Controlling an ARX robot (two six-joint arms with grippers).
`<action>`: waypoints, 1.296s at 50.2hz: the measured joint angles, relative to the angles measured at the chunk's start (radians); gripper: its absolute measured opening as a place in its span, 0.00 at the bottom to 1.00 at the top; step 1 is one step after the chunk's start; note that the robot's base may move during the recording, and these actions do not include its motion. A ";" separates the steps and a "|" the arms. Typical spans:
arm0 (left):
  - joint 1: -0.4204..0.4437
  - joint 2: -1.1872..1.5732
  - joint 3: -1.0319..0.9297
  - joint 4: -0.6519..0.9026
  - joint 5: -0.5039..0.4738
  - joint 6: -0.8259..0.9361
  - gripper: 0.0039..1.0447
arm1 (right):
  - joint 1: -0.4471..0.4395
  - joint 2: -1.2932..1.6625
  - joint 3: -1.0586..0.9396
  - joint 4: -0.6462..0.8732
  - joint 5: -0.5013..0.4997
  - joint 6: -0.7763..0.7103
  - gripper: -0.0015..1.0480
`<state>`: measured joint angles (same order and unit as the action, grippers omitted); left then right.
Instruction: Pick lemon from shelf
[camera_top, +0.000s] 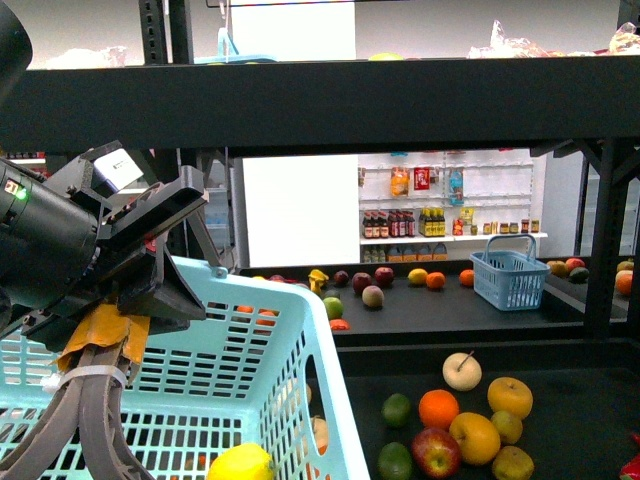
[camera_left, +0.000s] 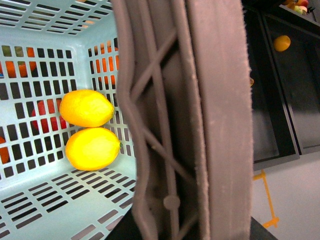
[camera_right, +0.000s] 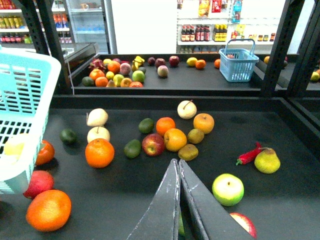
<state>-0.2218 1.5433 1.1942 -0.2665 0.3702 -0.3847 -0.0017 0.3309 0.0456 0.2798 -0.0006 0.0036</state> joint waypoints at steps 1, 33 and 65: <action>0.000 0.000 0.000 0.000 0.000 0.000 0.14 | 0.000 -0.010 -0.003 -0.007 0.000 0.000 0.02; 0.000 0.000 0.000 0.000 0.000 0.000 0.14 | 0.000 -0.283 -0.031 -0.265 0.000 0.000 0.02; 0.003 0.000 -0.039 0.140 0.043 -0.086 0.14 | 0.000 -0.326 -0.031 -0.278 0.000 -0.001 0.32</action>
<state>-0.2192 1.5433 1.1553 -0.1261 0.4129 -0.4709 -0.0017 0.0048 0.0143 0.0013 -0.0002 0.0025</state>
